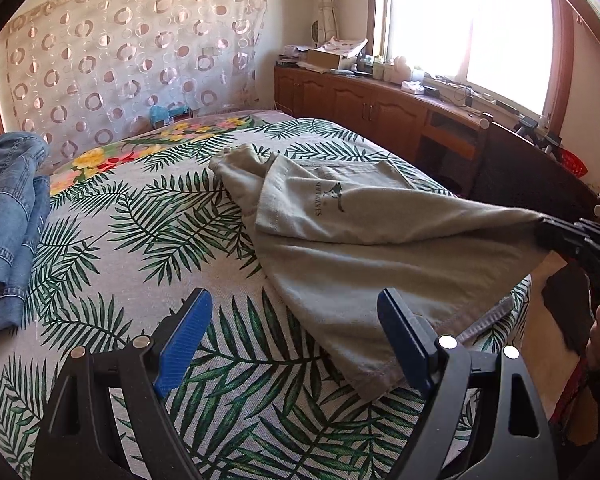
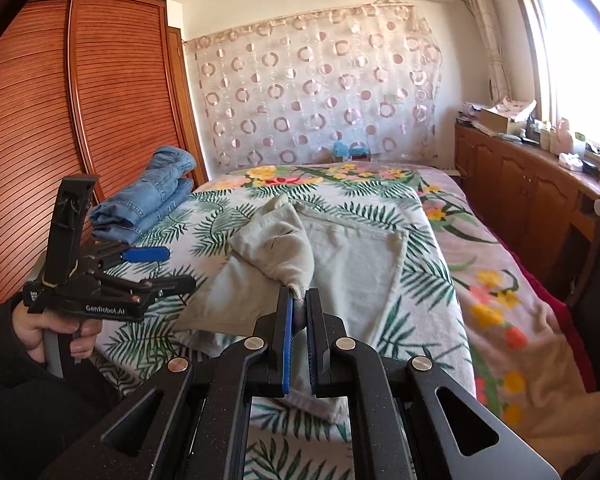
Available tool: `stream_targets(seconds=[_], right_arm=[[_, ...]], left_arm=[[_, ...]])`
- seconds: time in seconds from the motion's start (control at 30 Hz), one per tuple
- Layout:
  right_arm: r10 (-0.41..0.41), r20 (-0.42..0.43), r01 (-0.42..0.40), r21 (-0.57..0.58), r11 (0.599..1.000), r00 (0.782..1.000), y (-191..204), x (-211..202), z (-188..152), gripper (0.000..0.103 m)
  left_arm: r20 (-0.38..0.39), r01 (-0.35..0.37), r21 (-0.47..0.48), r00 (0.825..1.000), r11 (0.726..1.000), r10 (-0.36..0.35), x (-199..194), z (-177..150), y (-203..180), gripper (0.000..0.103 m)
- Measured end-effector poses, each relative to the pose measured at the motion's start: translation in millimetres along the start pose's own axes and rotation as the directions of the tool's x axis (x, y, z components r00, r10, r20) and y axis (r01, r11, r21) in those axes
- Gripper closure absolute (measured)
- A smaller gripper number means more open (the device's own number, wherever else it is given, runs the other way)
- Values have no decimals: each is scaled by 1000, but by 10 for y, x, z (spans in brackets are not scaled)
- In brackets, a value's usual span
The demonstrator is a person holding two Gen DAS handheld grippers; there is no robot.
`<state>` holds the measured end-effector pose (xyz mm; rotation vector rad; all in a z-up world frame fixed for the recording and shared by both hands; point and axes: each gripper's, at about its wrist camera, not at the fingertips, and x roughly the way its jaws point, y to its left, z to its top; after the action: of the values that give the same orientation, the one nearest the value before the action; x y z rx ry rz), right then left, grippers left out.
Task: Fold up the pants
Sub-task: 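Lift the hem with the right tool and fold it over toward the waistband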
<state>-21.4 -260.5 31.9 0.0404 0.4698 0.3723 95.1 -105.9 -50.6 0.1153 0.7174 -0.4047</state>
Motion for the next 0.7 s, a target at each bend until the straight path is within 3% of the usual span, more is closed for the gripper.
stream_targets(seconds=[0.3,0.7], right_arm=[[-31,-145,36,35,999,989,-94,240,-198,97],[-40,-168,48,44,998,985,-134,265,-125,97]], left_arm=[[-31,-15,0,999,1000,15,128,-55,20,18],[-68,-17,-12,998,1000,16,240,-125,45,18]])
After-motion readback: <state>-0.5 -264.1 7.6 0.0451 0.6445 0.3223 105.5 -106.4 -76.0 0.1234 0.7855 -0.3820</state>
